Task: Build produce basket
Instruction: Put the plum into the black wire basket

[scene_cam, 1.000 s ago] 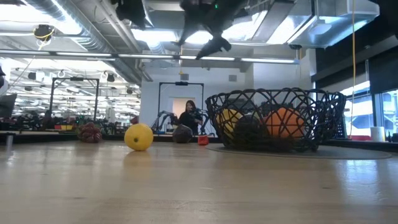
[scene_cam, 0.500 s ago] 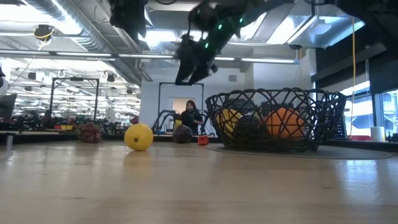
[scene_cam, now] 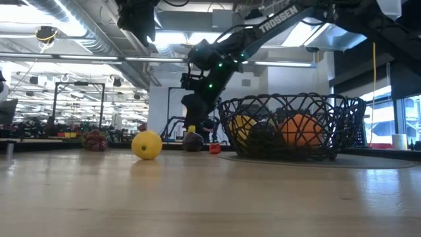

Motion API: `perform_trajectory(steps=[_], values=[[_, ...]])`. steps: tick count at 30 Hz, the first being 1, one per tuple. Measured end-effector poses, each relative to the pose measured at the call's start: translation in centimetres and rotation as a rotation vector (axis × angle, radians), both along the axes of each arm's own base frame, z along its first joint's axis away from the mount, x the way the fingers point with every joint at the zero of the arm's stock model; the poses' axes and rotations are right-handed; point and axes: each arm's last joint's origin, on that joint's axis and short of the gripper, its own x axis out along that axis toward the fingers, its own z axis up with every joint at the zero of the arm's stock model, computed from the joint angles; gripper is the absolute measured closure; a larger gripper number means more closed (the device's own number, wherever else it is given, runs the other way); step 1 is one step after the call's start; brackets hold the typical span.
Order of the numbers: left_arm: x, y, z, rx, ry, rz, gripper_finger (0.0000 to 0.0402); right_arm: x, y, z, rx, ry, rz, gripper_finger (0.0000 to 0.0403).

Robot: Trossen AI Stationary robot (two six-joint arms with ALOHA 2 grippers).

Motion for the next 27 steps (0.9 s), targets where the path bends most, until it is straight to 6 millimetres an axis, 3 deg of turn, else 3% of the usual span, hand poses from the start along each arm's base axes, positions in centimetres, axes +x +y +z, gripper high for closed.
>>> perform_trajectory(steps=[12, 21, 27], values=[[0.0, 0.0, 0.0, 0.0, -0.001, 0.0, 0.0119, -0.8, -1.9, -0.8, 0.08, -0.022, -0.051, 0.0059], [0.0, 0.0, 0.0, 0.0, -0.002, 0.0, 0.0119, -2.0, -4.3, -0.7, 0.252, -0.121, -0.1, 0.0059], [0.0, 0.0, 0.0, 0.0, -0.003, 0.0, 0.0119, -2.3, -5.4, 0.0, 0.256, -0.152, -0.135, 0.0059]])
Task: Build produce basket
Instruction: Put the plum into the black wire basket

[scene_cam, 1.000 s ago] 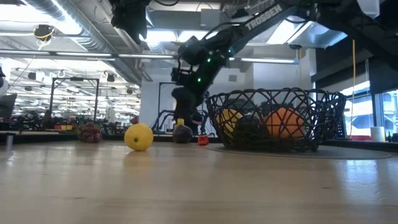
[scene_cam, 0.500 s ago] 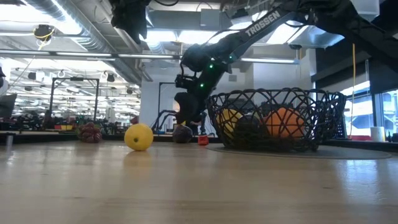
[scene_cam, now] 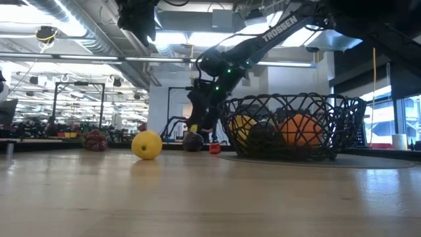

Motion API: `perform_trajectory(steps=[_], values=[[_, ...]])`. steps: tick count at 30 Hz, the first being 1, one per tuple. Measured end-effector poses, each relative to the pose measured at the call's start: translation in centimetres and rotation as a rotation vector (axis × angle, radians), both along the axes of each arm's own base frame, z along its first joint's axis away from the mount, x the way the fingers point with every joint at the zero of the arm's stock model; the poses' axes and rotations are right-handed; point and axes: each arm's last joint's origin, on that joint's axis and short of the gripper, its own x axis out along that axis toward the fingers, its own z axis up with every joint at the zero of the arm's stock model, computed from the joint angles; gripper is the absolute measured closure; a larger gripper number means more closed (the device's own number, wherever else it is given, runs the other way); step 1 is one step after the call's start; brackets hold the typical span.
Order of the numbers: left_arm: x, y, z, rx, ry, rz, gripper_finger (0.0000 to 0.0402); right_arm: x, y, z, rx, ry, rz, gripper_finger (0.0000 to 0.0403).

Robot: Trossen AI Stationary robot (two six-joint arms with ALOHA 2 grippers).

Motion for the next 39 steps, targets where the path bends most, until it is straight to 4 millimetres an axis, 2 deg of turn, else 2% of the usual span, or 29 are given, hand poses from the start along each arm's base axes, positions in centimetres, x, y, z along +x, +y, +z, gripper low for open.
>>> perform_trajectory(steps=[6, 10, 13, 17, 26, 33, 39], values=[[0.0, 0.0, 0.0, -0.001, -0.001, 0.001, 0.0119, 0.0, -1.0, 3.1, 0.129, -0.092, -0.096, 0.0059], [0.0, 0.0, 0.0, -0.016, -0.015, 0.021, 0.0119, -0.2, -1.4, 4.3, 0.269, -0.15, -0.159, 0.0059], [0.0, 0.0, 0.0, -0.024, -0.023, 0.032, 0.0119, -0.6, -1.7, 4.1, 0.323, -0.156, -0.218, 0.0059], [0.0, 0.0, 0.0, -0.027, -0.025, 0.035, 0.0119, -1.3, -2.0, 2.7, 0.406, -0.138, -0.27, 0.0059], [0.0, 0.1, 0.0, -0.021, -0.032, 0.04, 0.0119, -2.5, -3.4, 1.6, 0.399, -0.115, -0.292, 0.0059], [1.0, 1.9, -1.1, 0.007, 0.032, 0.118, 0.0119, -2.2, -3.6, 3.0, 0.37, -0.144, -0.2, 0.0059], [2.4, 4.2, -3.3, 0.036, 0.156, 0.222, 0.0119, -2.3, -3.2, 4.9, 0.352, -0.102, -0.028, 0.0059]])
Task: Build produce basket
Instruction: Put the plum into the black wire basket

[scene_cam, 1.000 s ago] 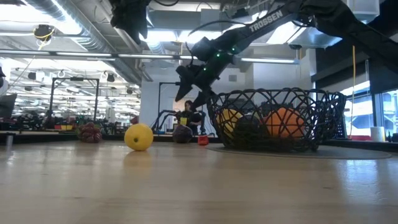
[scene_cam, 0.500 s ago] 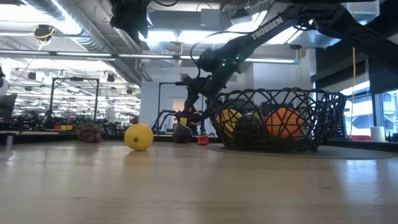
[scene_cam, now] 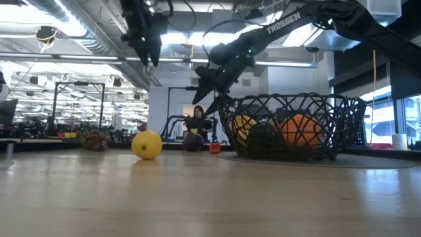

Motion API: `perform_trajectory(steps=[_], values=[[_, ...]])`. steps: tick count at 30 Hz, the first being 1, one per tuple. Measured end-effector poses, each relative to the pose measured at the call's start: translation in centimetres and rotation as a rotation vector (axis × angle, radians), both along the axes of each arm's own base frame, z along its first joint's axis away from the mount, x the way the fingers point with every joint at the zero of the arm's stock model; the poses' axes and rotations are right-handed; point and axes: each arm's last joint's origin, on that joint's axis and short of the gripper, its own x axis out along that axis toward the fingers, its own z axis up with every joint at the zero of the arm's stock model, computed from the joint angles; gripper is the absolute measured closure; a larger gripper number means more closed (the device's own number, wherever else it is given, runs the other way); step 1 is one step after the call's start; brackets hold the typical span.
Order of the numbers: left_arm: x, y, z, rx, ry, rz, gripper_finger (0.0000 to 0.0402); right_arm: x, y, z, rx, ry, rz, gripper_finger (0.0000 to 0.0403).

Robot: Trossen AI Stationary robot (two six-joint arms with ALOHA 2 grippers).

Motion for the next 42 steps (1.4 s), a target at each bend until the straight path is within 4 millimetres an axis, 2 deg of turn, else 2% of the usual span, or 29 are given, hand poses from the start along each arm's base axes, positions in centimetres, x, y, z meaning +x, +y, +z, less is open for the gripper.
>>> perform_trajectory(steps=[4, 9, 14, 20, 26, 31, 37, 42], values=[[1.3, 1.2, -1.8, -0.042, 0.1, -0.109, 0.0119, -0.6, 0.2, 1.5, -0.058, 0.082, 0.055, 0.0059], [2.9, 2.6, -4.0, -0.127, 0.141, -0.317, 0.0119, -1.6, 0.4, 4.3, -0.085, 0.155, 0.067, 0.0059], [4.2, 3.9, -5.6, -0.173, 0.119, -0.555, 0.0119, -2.7, 0.3, 6.8, -0.149, 0.216, 0.0, 0.0059], [4.9, 5.5, -6.9, -0.155, 0.083, -0.729, 0.0119, -4.7, 1.1, 9.9, -0.248, 0.279, -0.149, 0.0059], [5.0, 8.3, -8.2, -0.105, 0.055, -0.743, 0.0119, -5.9, 2.8, 12.7, -0.27, 0.249, -0.23, 0.0059], [5.3, 10.6, -10.2, -0.098, 0.036, -0.712, 0.0119, -6.2, 4.4, 14.5, -0.292, 0.204, -0.21, 0.0059], [6.6, 12.2, -13.4, -0.113, 0.048, -0.703, 0.0119, -5.9, 5.5, 15.1, -0.319, 0.188, -0.167, 0.0059], [8.0, 12.7, -15.9, -0.125, 0.046, -0.695, 0.0119, -5.8, 5.7, 15.1, -0.33, 0.193, -0.147, 0.0059]])
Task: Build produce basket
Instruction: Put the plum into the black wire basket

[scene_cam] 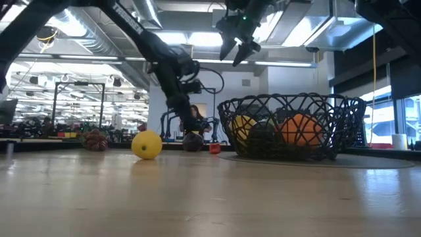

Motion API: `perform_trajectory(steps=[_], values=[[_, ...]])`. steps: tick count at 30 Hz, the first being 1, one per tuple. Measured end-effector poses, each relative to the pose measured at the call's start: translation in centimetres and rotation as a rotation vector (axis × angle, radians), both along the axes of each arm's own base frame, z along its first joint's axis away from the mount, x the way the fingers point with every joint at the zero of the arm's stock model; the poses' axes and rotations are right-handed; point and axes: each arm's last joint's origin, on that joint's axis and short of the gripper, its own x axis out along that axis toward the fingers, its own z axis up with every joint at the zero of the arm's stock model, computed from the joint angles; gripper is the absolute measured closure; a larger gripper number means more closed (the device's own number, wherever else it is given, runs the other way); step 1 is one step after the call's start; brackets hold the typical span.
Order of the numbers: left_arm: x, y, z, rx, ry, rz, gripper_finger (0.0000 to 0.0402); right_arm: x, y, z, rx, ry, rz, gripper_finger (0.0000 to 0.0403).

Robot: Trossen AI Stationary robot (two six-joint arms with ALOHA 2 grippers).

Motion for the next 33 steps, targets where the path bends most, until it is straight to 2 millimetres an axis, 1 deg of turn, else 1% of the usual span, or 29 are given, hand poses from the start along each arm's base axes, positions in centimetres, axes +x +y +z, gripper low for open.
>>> perform_trajectory(steps=[5, 8, 18, 25, 29, 33], values=[[1.0, 0.0, -1.6, 0.016, 0.017, -0.008, 0.0119, 0.0, 0.0, 0.0, -0.004, 0.003, 0.006, 0.0059], [1.4, 0.0, -2.1, 0.042, 0.038, 0.007, 0.0119, 0.0, 0.0, 0.0, -0.013, 0.011, 0.02, 0.0059], [1.8, 0.3, -3.8, 0.035, 0.068, -0.009, 0.0119, 0.0, 0.0, 0.0, -0.018, 0.016, 0.028, 0.0059], [1.8, 0.1, -4.1, 0.026, 0.084, -0.013, 0.0119, 0.0, 0.0, 0.0, -0.019, 0.017, 0.029, 0.0059], [1.3, -0.3, -4.4, -0.021, 0.137, -0.014, 0.0119, 0.0, 0.0, 0.0, -0.029, 0.025, 0.046, 0.0059], [1.1, -1.1, -4.5, -0.084, 0.193, -0.017, 0.0119, 0.0, 0.0, 0.0, -0.029, 0.025, 0.046, 0.0059]])
